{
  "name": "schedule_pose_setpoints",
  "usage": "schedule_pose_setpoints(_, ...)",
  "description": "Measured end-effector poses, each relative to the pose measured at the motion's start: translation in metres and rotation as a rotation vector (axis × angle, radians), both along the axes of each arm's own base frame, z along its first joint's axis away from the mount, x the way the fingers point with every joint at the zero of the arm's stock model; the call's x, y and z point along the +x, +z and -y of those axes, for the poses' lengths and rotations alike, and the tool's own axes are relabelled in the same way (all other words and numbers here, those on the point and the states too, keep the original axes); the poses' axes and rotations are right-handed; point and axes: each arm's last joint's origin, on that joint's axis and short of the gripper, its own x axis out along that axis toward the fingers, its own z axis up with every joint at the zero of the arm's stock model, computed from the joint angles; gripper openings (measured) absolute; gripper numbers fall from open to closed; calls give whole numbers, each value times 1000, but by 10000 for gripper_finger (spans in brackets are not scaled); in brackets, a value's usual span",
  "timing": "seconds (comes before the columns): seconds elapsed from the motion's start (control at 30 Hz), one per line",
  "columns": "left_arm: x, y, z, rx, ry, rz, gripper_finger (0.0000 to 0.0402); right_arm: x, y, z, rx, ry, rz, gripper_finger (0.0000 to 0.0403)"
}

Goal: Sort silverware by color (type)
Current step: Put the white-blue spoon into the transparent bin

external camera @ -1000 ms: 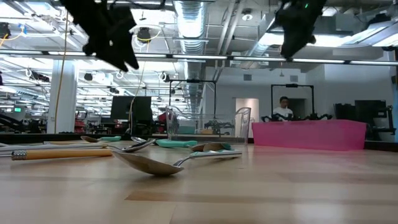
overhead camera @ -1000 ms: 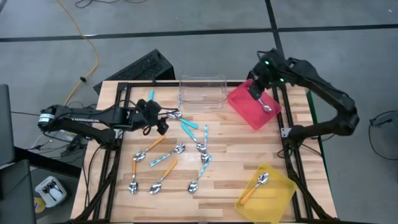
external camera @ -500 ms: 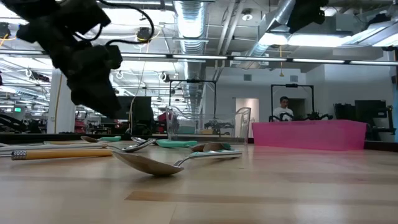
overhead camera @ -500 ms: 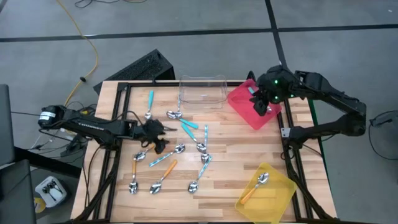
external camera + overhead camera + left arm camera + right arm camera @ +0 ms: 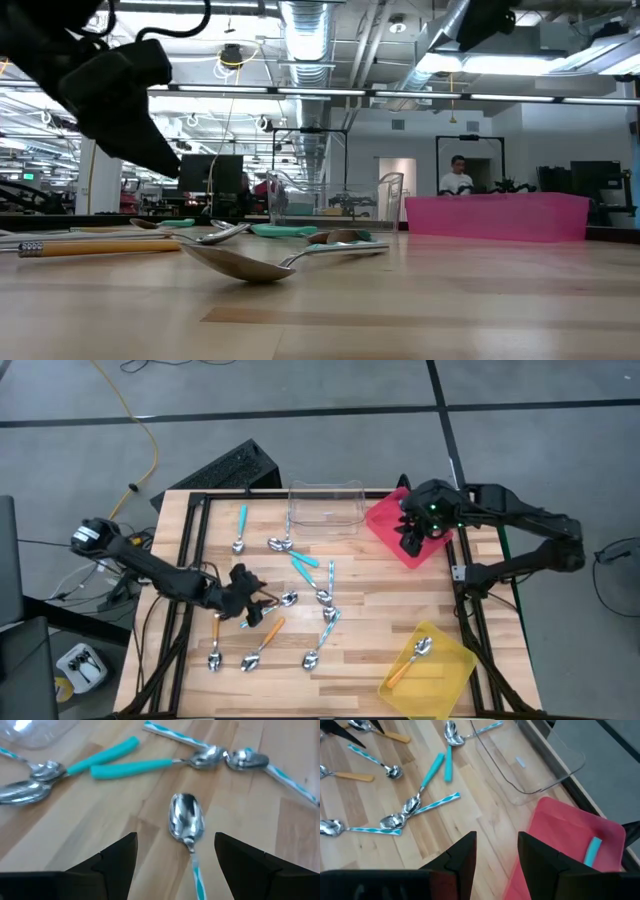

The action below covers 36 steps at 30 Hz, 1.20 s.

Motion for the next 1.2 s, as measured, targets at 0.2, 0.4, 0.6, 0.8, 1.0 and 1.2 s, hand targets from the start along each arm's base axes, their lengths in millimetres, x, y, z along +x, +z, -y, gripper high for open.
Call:
schedule_pose_setpoints(0.2,2,-13,9,17,9,-33,249,10,-6,2,6,-1,-33,166)
schedule_pose_setpoints(0.4,4,-25,17,20,5,-70,249,20,-14,5,15,0,-71,166)
schedule_pose_setpoints(0.6,7,-41,24,26,16,-97,249,25,-17,6,15,6,-91,166)
schedule_pose_setpoints(0.8,10,-59,28,4,18,-164,249,27,-19,6,18,8,-103,166)
schedule_pose_setpoints(1.0,10,-66,28,0,62,-182,231,27,-19,6,19,8,-103,166)
schedule_pose_setpoints(1.2,7,-67,26,-11,101,-198,132,27,-19,6,19,8,-102,166)
